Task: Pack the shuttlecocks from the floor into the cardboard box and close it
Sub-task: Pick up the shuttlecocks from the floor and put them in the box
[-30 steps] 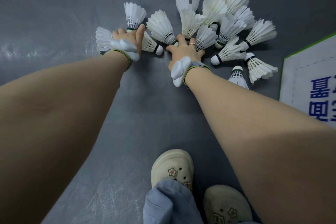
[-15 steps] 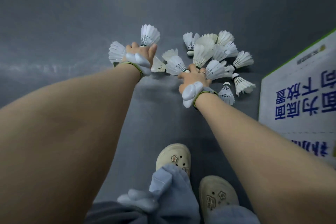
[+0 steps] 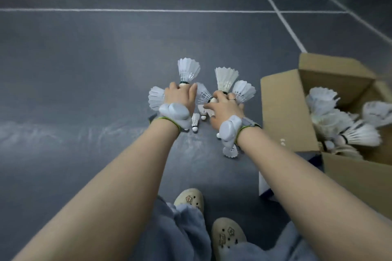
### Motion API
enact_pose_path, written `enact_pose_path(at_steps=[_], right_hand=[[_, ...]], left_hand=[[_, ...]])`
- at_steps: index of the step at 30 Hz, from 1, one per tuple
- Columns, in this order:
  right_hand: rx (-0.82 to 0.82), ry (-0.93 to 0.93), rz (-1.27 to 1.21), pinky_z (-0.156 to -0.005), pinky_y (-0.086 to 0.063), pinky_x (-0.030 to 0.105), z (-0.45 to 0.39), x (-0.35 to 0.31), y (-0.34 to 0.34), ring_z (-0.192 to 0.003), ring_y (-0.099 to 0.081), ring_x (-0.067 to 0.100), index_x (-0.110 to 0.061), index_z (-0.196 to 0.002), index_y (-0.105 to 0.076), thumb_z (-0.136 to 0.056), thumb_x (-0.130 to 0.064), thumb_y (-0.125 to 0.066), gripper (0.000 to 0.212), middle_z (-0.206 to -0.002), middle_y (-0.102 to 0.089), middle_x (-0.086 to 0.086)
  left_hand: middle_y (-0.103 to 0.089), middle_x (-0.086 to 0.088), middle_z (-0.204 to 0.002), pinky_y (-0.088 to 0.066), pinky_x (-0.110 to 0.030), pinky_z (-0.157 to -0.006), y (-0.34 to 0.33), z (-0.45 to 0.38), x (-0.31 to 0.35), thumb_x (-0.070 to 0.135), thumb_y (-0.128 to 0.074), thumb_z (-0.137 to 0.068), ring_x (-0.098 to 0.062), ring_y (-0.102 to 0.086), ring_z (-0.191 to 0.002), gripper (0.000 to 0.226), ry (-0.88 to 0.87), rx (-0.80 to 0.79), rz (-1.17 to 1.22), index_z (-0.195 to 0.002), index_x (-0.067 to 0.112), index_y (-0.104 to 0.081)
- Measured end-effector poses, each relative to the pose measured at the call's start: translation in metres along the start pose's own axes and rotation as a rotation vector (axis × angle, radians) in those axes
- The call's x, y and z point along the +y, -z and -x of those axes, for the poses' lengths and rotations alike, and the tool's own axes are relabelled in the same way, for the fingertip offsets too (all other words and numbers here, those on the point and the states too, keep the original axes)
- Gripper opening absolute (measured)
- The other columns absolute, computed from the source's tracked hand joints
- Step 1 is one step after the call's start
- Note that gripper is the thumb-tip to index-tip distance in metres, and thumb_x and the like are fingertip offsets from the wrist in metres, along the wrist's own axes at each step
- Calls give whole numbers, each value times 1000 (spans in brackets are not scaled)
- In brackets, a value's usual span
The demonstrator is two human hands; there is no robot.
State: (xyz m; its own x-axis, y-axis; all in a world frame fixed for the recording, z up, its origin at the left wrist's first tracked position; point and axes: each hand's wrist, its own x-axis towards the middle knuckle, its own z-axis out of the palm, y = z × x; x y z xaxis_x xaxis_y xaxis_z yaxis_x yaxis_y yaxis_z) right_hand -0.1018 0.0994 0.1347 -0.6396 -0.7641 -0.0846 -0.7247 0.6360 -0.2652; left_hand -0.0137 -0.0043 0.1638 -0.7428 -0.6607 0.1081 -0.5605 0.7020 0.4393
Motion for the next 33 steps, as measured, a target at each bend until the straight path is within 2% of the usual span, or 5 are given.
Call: enact_pose_path(at_steps=[8, 13, 24, 28, 33], right_hand=[[260, -176, -39, -97, -36, 44, 75, 31, 99, -129, -28, 30, -40, -123, -56, -82, -15, -51, 48, -141, -33, -4], [345, -376, -155, -102, -40, 39, 107, 84, 133, -125, -32, 33, -37, -128, -53, -85, -17, -51, 47, -139, -33, 1], [464, -480, -487, -91, -42, 29, 123, 208, 148, -114, -53, 23, -16, -118, -64, -89, -13, -56, 30, -127, -45, 7], [597, -414, -663, -93, -48, 38, 125, 232, 141, -102, -52, 18, -10, -115, -66, -88, 4, -53, 33, -126, -47, 12], [584, -377, -728, -83, -47, 27, 114, 241, 132, -92, -54, 8, -14, -116, -66, -84, 10, -47, 45, -104, -48, -12]], left_hand=[[-47, -20, -117, -36, -34, -96, 51, 38, 73, 29, -34, -101, -36, -46, -109, 35, -227, 196, 309, -116, 13, -61], [-47, -17, -117, -33, -25, -92, 42, 37, 116, 29, -33, -101, -32, -48, -110, 35, -294, 135, 393, -121, 17, -59], [-50, -8, -117, -26, -11, -83, -26, 75, 233, 29, -31, -102, -18, -47, -110, 38, -613, -298, 501, -127, 17, -56], [-53, -8, -118, -26, -11, -84, -46, 83, 228, 27, -30, -102, -16, -47, -111, 37, -665, -429, 465, -118, 13, -61], [-59, -10, -102, -39, -35, -93, -63, 79, 219, 25, -33, -102, -24, -52, -97, 34, -867, -633, 125, -100, 5, -59]])
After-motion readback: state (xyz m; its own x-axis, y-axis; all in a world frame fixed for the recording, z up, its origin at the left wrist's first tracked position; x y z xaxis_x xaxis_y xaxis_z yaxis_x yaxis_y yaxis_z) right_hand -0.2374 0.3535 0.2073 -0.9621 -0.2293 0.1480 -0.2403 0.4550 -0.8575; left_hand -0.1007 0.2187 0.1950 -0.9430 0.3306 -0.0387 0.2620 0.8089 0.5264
